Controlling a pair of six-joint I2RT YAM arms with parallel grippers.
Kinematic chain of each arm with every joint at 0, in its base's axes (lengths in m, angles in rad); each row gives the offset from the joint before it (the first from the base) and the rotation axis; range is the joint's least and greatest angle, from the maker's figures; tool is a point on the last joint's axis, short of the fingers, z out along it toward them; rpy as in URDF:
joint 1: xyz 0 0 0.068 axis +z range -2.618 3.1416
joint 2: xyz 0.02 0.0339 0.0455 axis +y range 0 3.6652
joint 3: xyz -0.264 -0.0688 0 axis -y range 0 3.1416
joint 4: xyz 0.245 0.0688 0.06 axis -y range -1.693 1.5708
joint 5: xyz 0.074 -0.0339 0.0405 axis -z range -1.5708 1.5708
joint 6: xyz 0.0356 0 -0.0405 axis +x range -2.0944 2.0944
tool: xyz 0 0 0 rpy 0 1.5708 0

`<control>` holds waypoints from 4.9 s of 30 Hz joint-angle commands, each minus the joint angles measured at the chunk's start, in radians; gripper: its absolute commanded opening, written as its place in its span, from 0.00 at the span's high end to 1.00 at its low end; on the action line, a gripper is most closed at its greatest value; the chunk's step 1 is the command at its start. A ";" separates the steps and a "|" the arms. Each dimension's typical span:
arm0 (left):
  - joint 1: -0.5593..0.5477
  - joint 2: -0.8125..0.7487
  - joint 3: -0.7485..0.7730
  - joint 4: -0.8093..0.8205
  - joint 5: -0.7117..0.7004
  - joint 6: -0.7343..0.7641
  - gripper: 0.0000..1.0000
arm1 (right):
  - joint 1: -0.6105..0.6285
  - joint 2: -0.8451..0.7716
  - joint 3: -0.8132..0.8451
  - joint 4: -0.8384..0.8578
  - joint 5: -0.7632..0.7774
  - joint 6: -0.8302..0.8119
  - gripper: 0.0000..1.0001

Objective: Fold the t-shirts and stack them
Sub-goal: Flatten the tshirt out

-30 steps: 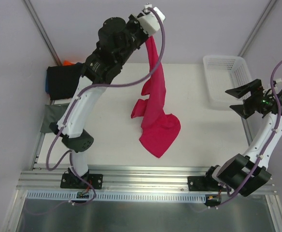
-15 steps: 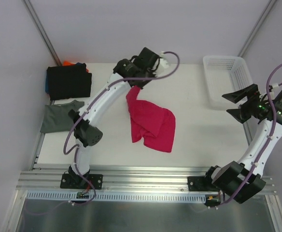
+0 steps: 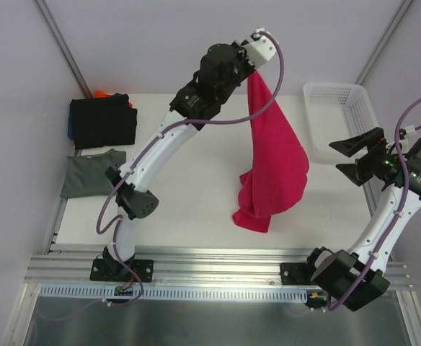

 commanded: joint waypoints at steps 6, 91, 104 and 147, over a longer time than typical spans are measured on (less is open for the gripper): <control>0.265 -0.066 -0.412 -0.309 -0.058 -0.079 1.00 | -0.001 0.004 0.046 0.003 -0.011 -0.002 0.06; 0.563 -0.321 -0.810 -0.289 -0.021 -0.001 1.00 | 0.213 0.047 0.098 -0.111 0.106 -0.223 0.06; 0.541 -0.280 -1.085 -0.484 0.205 -0.242 1.00 | 0.204 0.081 0.133 -0.120 0.116 -0.194 0.06; 0.161 0.016 -0.737 -0.634 0.338 -0.523 1.00 | 0.261 0.317 0.294 -0.128 0.118 -0.267 0.12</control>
